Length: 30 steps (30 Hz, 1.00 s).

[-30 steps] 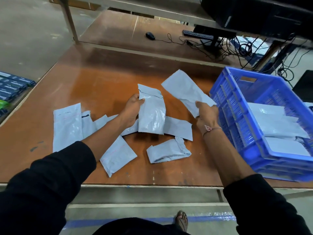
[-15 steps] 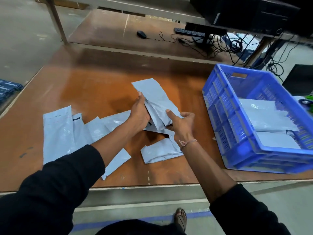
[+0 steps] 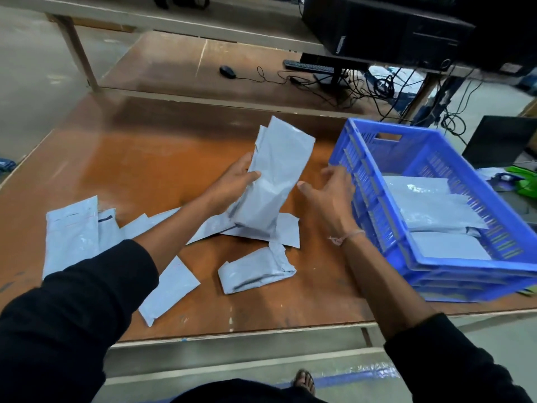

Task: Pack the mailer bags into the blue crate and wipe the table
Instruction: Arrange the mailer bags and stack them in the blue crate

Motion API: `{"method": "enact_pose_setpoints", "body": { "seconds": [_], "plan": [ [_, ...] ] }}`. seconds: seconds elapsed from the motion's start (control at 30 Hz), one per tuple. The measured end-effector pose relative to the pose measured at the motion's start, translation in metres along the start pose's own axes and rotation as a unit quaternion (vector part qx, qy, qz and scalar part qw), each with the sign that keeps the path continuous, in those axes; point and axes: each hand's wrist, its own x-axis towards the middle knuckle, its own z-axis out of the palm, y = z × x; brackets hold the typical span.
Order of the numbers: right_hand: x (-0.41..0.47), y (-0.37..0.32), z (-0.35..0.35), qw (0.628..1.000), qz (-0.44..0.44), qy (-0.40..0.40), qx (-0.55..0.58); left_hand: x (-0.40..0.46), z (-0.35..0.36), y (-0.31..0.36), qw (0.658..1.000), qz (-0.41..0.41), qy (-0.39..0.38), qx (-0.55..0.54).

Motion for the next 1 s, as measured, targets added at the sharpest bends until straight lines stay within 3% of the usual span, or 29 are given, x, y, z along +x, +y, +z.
{"method": "enact_pose_setpoints", "body": {
  "seconds": [0.07, 0.17, 0.3, 0.37, 0.57, 0.7, 0.8, 0.9, 1.0],
  "plan": [
    [0.022, -0.004, -0.017, 0.996, -0.088, 0.001, -0.017, 0.002, 0.003, 0.009, 0.998, 0.011, -0.045, 0.052],
    [0.053, -0.011, -0.043, 0.982, -0.177, -0.057, -0.044, 0.005, 0.011, 0.025, 0.990, 0.021, -0.102, 0.097],
    [0.084, -0.016, -0.074, 0.962, -0.168, -0.211, -0.046, 0.014, 0.024, 0.043, 0.974, 0.051, -0.169, 0.139],
    [0.093, -0.016, -0.089, 0.955, -0.166, -0.246, -0.029, 0.018, 0.032, 0.051, 0.969, 0.065, -0.191, 0.145],
    [0.108, -0.014, -0.127, 0.962, -0.155, -0.215, 0.061, 0.030, 0.062, 0.075, 0.966, 0.065, -0.206, 0.140],
    [0.127, 0.001, -0.166, 0.975, -0.088, -0.159, 0.129, 0.043, 0.087, 0.090, 0.949, 0.081, -0.215, 0.217],
    [0.146, 0.021, -0.205, 0.983, -0.047, -0.120, 0.135, 0.062, 0.108, 0.105, 0.949, 0.085, -0.223, 0.207],
    [0.161, 0.050, -0.248, 0.993, -0.024, -0.098, 0.061, 0.083, 0.136, 0.125, 0.953, 0.088, -0.217, 0.193],
    [0.175, 0.086, -0.285, 0.987, -0.014, -0.094, -0.130, 0.101, 0.172, 0.140, 0.951, 0.084, -0.231, 0.189]
  ]
}}
